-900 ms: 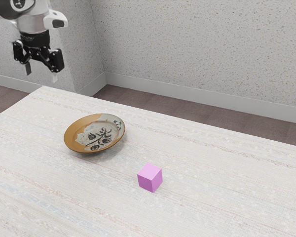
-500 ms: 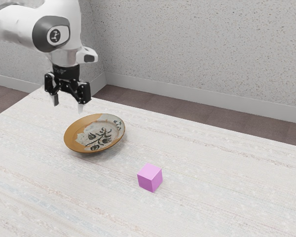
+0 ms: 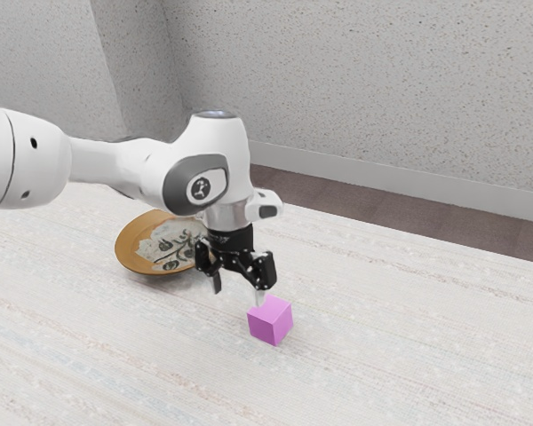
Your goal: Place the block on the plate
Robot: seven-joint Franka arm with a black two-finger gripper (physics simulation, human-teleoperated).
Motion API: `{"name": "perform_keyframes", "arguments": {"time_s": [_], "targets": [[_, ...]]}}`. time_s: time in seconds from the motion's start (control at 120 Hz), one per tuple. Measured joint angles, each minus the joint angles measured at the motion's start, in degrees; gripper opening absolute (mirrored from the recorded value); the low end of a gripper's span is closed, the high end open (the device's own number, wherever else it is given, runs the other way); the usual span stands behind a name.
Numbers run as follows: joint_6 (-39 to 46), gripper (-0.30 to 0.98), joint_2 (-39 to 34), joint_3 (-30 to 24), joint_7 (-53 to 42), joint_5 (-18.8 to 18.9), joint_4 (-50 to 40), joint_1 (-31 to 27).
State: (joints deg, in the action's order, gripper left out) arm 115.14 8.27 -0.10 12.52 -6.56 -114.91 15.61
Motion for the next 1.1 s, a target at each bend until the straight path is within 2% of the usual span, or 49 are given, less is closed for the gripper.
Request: {"name": "perform_keyframes", "arguments": {"time_s": [0.117,0.3,0.433,0.667,0.892,1.1], "targets": [[4.1,0.69,2.3,-0.3,1.3,0.1,-0.2,0.9],[8.4,0.69,6.7,-0.7,2.6,5.6,1.8,1.6],[10.2,0.69,9.3,-0.6,3.1,6.9,3.1,1.5],[11.6,0.69,13.1,-0.4,3.8,7.1,5.4,1.1],[12.6,0.69,14.9,-0.4,4.5,4.6,5.0,1.1],[13.7,0.68,16.1,-0.4,5.0,3.9,4.8,1.1]]}}
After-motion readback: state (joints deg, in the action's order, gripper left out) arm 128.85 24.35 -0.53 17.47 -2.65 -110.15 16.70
